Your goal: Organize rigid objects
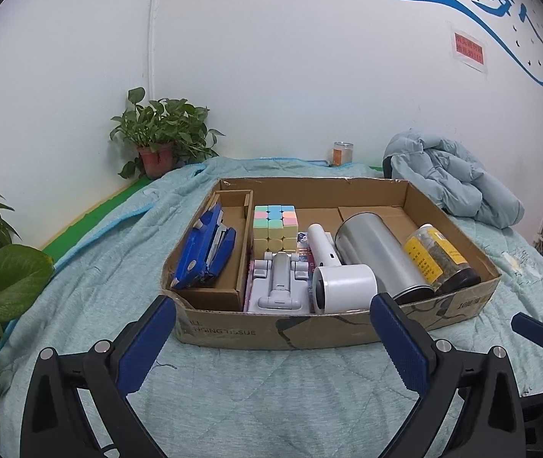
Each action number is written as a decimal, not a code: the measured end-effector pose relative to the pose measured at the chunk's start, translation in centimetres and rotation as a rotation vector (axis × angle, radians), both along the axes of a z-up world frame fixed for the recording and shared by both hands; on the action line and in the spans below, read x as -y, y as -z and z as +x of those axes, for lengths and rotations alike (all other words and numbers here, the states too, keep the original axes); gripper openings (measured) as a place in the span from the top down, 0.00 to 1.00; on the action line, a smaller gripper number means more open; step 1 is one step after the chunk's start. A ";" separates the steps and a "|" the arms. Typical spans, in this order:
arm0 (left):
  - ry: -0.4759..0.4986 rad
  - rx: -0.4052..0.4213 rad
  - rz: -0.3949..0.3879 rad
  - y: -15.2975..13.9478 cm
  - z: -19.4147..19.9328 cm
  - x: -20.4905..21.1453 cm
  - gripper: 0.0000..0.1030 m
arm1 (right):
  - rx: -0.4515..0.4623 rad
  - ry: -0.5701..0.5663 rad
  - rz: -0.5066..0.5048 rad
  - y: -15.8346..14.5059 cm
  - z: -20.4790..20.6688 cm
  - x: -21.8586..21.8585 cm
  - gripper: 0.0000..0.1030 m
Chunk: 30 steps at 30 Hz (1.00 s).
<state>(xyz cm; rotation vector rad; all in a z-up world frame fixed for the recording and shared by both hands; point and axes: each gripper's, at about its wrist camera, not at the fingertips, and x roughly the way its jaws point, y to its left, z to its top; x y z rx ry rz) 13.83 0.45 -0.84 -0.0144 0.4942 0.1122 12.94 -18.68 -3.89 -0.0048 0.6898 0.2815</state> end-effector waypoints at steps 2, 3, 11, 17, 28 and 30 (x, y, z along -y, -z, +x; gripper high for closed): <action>-0.006 0.008 0.011 -0.1 -0.1 0.1 0.01 | -0.002 0.001 -0.004 0.0 0.0 -0.1 0.00; -0.006 0.011 0.008 -0.1 -0.2 0.1 0.00 | -0.001 0.001 -0.006 -0.1 0.0 -0.2 0.00; 0.006 -0.006 0.002 0.2 -0.1 -0.6 0.00 | -0.008 0.010 -0.016 0.1 0.1 -0.4 0.00; 0.029 -0.023 -0.032 0.5 0.1 -1.1 0.00 | -0.010 0.006 -0.024 0.2 0.2 -0.8 0.00; 0.033 -0.039 -0.019 1.1 0.7 -1.1 0.00 | -0.013 0.005 -0.039 0.3 0.3 -1.0 0.00; 0.036 -0.043 -0.024 1.2 0.9 -1.1 0.00 | -0.020 0.005 -0.035 0.4 0.4 -0.9 0.00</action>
